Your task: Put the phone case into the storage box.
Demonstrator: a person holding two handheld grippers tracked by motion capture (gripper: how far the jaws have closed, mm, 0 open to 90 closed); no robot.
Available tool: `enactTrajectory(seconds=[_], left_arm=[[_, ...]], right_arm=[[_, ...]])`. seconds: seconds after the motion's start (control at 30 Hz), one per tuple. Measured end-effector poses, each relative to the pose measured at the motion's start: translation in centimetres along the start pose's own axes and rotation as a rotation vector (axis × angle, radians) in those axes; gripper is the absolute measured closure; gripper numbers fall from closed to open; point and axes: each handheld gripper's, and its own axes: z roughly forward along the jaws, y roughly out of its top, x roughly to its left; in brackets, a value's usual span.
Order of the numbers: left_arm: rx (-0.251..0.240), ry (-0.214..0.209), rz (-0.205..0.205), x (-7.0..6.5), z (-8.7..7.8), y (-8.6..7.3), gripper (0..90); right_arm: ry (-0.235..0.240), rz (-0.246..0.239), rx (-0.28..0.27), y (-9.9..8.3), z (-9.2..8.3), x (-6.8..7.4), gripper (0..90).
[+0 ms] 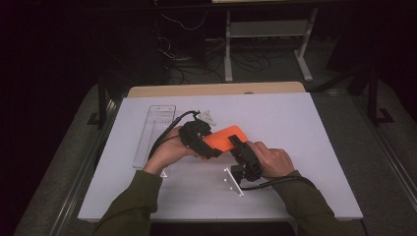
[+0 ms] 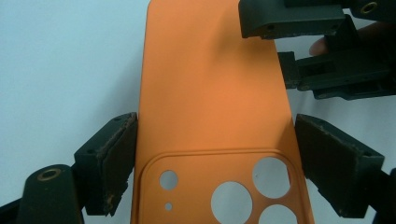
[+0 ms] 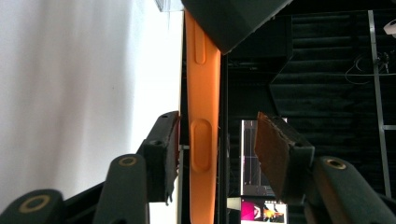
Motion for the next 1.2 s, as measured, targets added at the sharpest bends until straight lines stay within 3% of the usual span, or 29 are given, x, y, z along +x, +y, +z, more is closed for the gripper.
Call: enactTrajectory(seconds=[0.8, 0.97, 1.0, 1.2], left_arm=[[0.005, -0.009, 0.007, -0.12, -0.02, 0.00, 15.7], [0.001, -0.007, -0.006, -0.18, 0.20, -0.03, 15.7], [0.023, -0.009, 0.017, 0.01, 0.06, -0.01, 15.7], [0.002, -0.019, -0.010, -0.20, 0.19, -0.04, 15.6]], right_arm=[[0.017, -0.013, 0.003, 0.16, 0.13, 0.30, 71.6], [0.005, -0.016, 0.006, 0.31, 0.27, 0.70, 76.0], [0.017, -0.021, 0.018, 0.37, 0.20, 0.66, 76.9], [-0.022, -0.025, 0.022, 0.47, 0.14, 0.91, 82.2]])
